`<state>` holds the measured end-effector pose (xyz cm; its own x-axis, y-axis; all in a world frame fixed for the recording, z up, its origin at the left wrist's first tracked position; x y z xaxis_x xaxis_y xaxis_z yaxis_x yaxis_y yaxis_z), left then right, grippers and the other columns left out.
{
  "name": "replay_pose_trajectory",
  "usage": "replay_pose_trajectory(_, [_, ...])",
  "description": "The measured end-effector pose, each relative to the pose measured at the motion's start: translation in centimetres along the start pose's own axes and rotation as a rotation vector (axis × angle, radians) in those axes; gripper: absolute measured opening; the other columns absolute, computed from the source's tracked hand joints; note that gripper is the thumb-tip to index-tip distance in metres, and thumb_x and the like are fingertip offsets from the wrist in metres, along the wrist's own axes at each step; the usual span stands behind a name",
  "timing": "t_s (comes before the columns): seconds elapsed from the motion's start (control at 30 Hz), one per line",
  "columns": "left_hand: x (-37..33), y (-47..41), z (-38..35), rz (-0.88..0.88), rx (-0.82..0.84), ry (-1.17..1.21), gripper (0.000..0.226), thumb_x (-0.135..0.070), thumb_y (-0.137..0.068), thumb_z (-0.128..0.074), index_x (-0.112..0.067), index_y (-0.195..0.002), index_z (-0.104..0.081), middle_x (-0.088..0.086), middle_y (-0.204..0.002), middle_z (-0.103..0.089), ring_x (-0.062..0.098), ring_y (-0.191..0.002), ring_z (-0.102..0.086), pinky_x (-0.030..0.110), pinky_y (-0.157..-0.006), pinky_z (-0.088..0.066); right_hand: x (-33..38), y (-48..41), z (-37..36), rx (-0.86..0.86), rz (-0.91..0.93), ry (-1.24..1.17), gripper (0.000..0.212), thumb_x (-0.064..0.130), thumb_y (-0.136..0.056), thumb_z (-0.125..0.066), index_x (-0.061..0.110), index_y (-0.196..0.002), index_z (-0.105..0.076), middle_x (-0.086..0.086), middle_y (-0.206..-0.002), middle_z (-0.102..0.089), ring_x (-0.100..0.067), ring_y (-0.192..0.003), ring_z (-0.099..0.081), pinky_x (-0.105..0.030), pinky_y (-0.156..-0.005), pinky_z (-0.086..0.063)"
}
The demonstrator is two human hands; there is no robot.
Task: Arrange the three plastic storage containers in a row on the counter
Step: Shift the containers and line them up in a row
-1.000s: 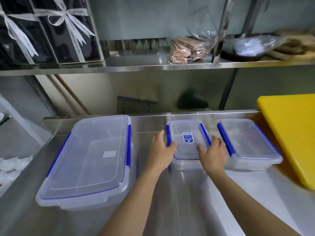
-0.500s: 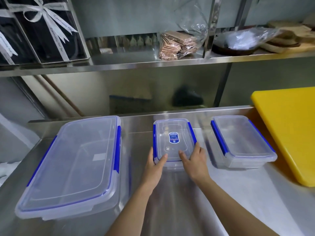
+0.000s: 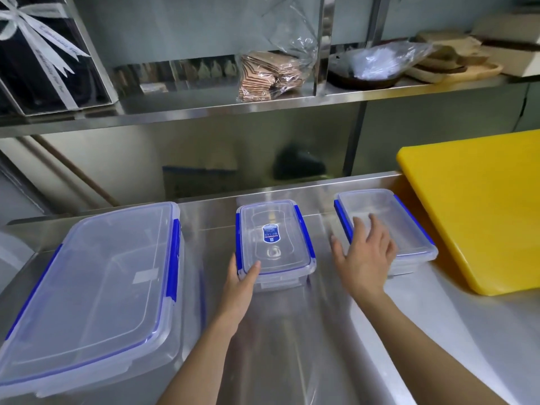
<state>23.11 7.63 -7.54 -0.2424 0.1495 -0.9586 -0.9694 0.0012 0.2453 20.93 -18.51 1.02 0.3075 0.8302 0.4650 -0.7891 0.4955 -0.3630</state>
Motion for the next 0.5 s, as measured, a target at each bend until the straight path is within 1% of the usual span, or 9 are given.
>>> replay_pose_trajectory(0.03, [0.0, 0.2, 0.3, -0.002, -0.044, -0.026, 0.057, -0.042, -0.088, -0.055, -0.03, -0.138, -0.032, 0.001, -0.134, -0.053, 0.015, -0.113, -0.055, 0.035, -0.091, -0.049, -1.2, -0.3, -0.4, 0.052, -0.025, 0.075, 0.059, 0.049, -0.085, -0.052, 0.017, -0.133, -0.037, -0.015, -0.151, -0.028, -0.034, -0.139, -0.022, -0.049, -0.113, -0.019])
replay_pose_trajectory(0.1, [-1.1, 0.8, 1.5, -0.053, -0.223, -0.227, 0.067, -0.046, -0.087, -0.053, -0.025, -0.144, -0.024, 0.005, -0.144, -0.042, 0.023, -0.126, -0.047, 0.046, -0.101, -0.045, -3.4, -0.5, -1.2, 0.146, -0.042, 0.187, 0.066, 0.058, -0.084, -0.045, 0.019, -0.136, -0.031, -0.014, -0.155, -0.017, -0.032, -0.143, -0.01, -0.049, -0.114, -0.011])
replay_pose_trajectory(0.17, [-4.5, 2.3, 1.4, -0.251, -0.382, -0.422, 0.07, -0.047, -0.086, -0.051, -0.02, -0.145, -0.024, 0.006, -0.15, -0.035, 0.024, -0.134, -0.038, 0.047, -0.105, -0.041, -5.1, -0.4, -1.4, 0.18, -0.051, 0.204, 0.069, 0.062, -0.084, -0.039, 0.02, -0.138, -0.029, -0.012, -0.156, -0.013, -0.03, -0.144, -0.004, -0.05, -0.115, -0.007])
replay_pose_trajectory(0.2, [-6.5, 3.0, 0.1, -0.38, -0.395, -0.453, 0.068, -0.045, -0.087, -0.052, -0.019, -0.144, -0.027, 0.005, -0.15, -0.036, 0.022, -0.135, -0.036, 0.044, -0.107, -0.04, -5.8, -0.3, -1.4, 0.186, -0.055, 0.202, 0.069, 0.063, -0.084, -0.037, 0.02, -0.138, -0.029, -0.012, -0.156, -0.013, -0.03, -0.144, -0.004, -0.051, -0.114, -0.006])
replay_pose_trajectory(0.27, [-9.3, 3.8, -4.4, -0.557, -0.277, -0.478, 0.062, -0.04, -0.087, -0.055, -0.019, -0.142, -0.033, 0.001, -0.148, -0.039, 0.016, -0.136, -0.035, 0.035, -0.107, -0.039, -6.9, 0.0, -1.3, 0.205, -0.069, 0.189, 0.07, 0.064, -0.084, -0.035, 0.02, -0.139, -0.03, -0.012, -0.156, -0.015, -0.029, -0.144, -0.004, -0.051, -0.114, -0.006])
replay_pose_trajectory(0.33, [-9.9, 3.8, -9.8, -0.583, -0.077, -0.496, 0.062, -0.043, -0.087, -0.054, -0.024, -0.142, -0.032, -0.004, -0.15, -0.037, 0.011, -0.138, -0.031, 0.027, -0.107, -0.031, -7.6, 0.2, -1.1, 0.219, -0.082, 0.171, 0.073, 0.067, -0.083, -0.033, 0.019, -0.139, -0.029, -0.012, -0.156, -0.017, -0.028, -0.144, -0.007, -0.05, -0.114, -0.008])
replay_pose_trajectory(0.37, [-9.6, 3.8, -12.3, -0.552, 0.013, -0.493, 0.064, -0.046, -0.087, -0.052, -0.025, -0.143, -0.029, -0.005, -0.152, -0.033, 0.01, -0.139, -0.028, 0.025, -0.108, -0.027, -7.8, 0.3, -1.0, 0.222, -0.079, 0.163, 0.074, 0.067, -0.083, -0.033, 0.019, -0.139, -0.029, -0.012, -0.155, -0.018, -0.028, -0.144, -0.008, -0.049, -0.113, -0.009])
replay_pose_trajectory(0.43, [-8.1, 3.3, -16.3, -0.414, 0.14, -0.447, 0.07, -0.052, -0.086, -0.05, -0.027, -0.145, -0.022, -0.005, -0.155, -0.026, 0.011, -0.141, -0.023, 0.025, -0.109, -0.021, -8.0, 0.3, -0.8, 0.237, -0.057, 0.16, 0.074, 0.066, -0.084, -0.033, 0.018, -0.14, -0.027, -0.012, -0.155, -0.02, -0.027, -0.144, -0.009, -0.048, -0.113, -0.012])
replay_pose_trajectory(0.5, [-6.2, 3.0, -19.2, -0.272, 0.224, -0.394, 0.074, -0.054, -0.085, -0.049, -0.027, -0.146, -0.02, -0.001, -0.156, -0.024, 0.015, -0.141, -0.025, 0.03, -0.112, -0.022, -8.2, 0.2, -1.0, 0.272, -0.038, 0.179, 0.076, 0.065, -0.085, -0.031, 0.016, -0.142, -0.023, -0.012, -0.155, -0.017, -0.027, -0.144, -0.007, -0.048, -0.113, -0.012])
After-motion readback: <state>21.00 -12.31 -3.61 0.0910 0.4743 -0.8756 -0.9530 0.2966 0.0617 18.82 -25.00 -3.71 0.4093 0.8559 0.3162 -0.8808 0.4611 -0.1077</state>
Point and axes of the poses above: each hand's wrist, its own y-axis away from the middle knuckle, its own z-axis out of the back of the hand, x = y × z, the point moved 10 cm from there along -y, towards the middle knuckle
